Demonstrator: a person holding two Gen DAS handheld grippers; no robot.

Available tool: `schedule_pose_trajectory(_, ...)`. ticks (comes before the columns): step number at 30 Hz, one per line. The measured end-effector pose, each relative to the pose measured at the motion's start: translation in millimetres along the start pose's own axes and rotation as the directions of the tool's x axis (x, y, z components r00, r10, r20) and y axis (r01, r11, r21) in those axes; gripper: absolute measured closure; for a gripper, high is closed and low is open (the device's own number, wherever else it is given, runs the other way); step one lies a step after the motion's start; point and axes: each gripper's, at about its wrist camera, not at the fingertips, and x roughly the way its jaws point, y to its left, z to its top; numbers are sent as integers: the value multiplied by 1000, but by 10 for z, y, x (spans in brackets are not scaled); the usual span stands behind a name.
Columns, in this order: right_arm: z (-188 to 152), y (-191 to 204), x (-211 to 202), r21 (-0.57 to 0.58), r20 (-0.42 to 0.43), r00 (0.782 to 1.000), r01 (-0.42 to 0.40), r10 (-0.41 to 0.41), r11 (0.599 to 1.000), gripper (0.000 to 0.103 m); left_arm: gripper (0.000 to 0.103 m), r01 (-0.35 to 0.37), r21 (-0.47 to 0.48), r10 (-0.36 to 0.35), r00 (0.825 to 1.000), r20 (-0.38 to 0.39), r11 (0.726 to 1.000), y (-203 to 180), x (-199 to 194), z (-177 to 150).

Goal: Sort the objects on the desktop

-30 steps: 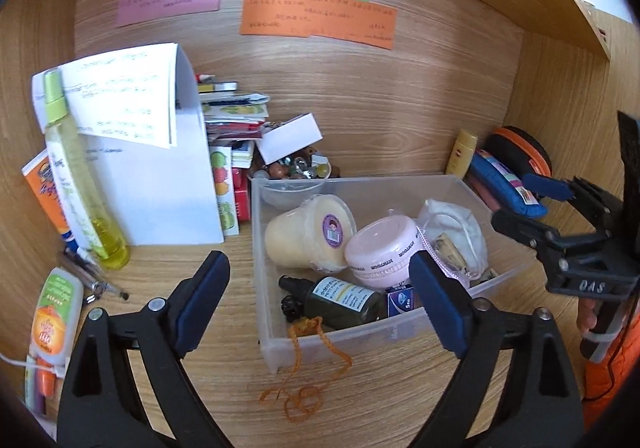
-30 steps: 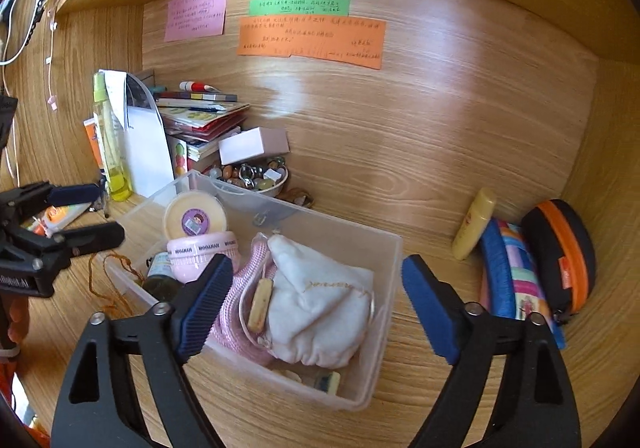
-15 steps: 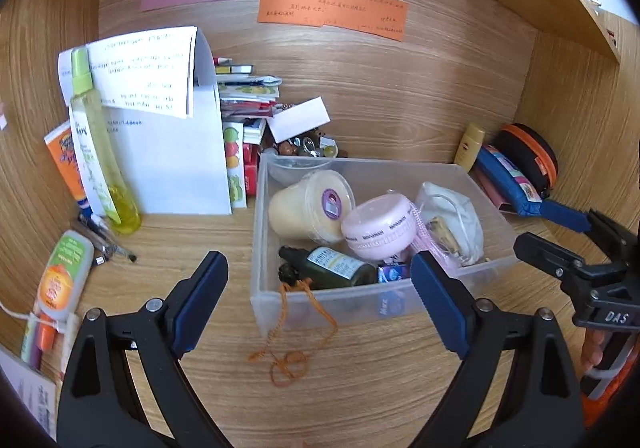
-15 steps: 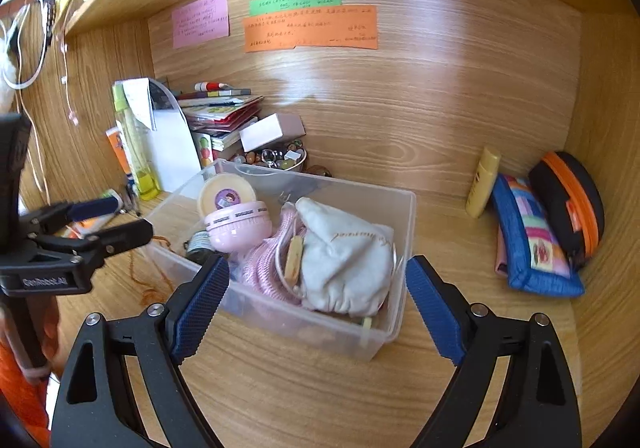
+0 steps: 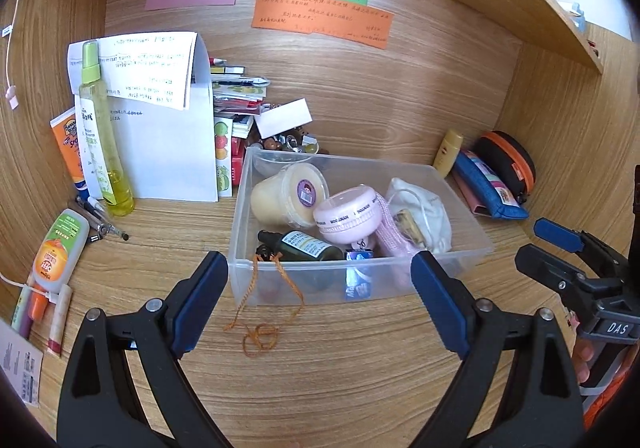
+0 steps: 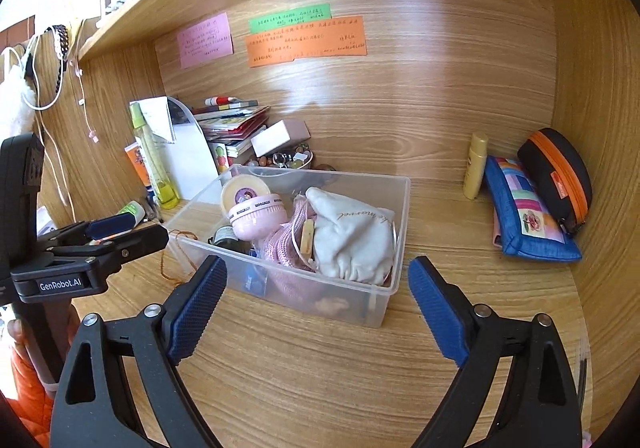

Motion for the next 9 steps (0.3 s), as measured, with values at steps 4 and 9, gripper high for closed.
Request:
schedule_pose_trajectory(4,-12,-12,-75,9,21,1000,5,-5,1000,4,9,8,11,-8,1000,18,1000,-27,-58,-15)
schedule_pose_trajectory(9,-10,-28,-134,9,35,999,14,-14,1000,4,9,-13,34,12,999,37,999,-70,-125,-26)
